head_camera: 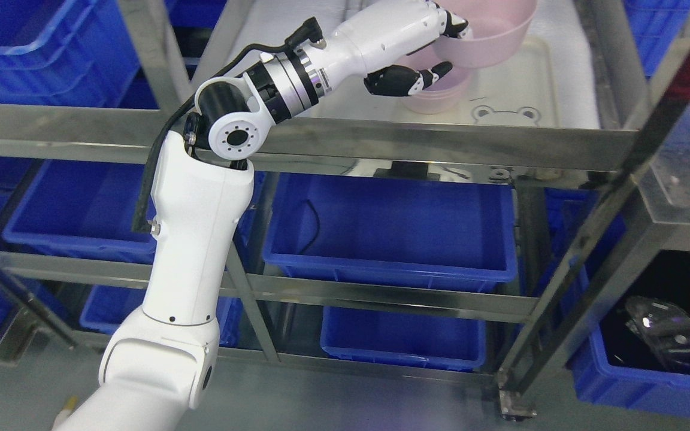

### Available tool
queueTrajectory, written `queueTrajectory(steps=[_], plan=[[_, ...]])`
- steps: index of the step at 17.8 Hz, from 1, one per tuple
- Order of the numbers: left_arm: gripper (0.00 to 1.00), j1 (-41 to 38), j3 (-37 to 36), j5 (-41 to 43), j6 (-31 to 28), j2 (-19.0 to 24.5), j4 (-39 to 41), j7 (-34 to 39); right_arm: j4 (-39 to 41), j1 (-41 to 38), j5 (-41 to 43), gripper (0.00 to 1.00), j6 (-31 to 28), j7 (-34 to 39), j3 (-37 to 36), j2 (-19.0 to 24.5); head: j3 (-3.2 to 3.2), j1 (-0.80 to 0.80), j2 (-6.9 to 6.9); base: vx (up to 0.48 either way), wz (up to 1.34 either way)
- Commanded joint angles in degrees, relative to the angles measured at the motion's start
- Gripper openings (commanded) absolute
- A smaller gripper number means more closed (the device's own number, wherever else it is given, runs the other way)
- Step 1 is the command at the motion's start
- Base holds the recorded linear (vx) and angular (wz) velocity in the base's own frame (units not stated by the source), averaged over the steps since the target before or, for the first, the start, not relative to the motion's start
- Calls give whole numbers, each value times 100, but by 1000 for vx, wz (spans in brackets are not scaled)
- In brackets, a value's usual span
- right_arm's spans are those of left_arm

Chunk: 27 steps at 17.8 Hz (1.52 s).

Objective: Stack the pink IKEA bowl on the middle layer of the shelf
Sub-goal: 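Move the held bowl over the stack of pink bowls on the tray, then lower the pink bowl onto the stacked bowls with the left hand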

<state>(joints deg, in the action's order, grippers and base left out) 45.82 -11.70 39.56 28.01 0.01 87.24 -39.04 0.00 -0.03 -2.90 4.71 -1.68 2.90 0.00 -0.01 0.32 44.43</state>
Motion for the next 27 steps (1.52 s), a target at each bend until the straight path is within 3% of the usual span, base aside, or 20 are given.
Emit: queueTrajectory(steps=[1, 5, 11, 23, 27], plan=[[8, 446, 397, 683, -146, 463, -243, -270, 100, -120, 0, 100, 3, 18, 0, -100, 0, 0, 0, 49, -867], [8, 349, 677, 693, -111, 1096, -129, -341, 100, -120, 0, 100, 3, 18, 0, -100, 0, 0, 0, 55, -422], [8, -520, 722, 684, 214, 1062, 153, -341, 100, -120, 0, 100, 3, 18, 0, -100, 0, 0, 0, 23, -133], [8, -187, 468, 860, 196, 922, -524, -324, 100, -120, 0, 100, 3, 18, 0, -100, 0, 0, 0, -1, 37], [8, -178, 292, 860, 214, 580, -532, -324, 100, -120, 0, 100, 3, 18, 0, -100, 0, 0, 0, 8, 30]])
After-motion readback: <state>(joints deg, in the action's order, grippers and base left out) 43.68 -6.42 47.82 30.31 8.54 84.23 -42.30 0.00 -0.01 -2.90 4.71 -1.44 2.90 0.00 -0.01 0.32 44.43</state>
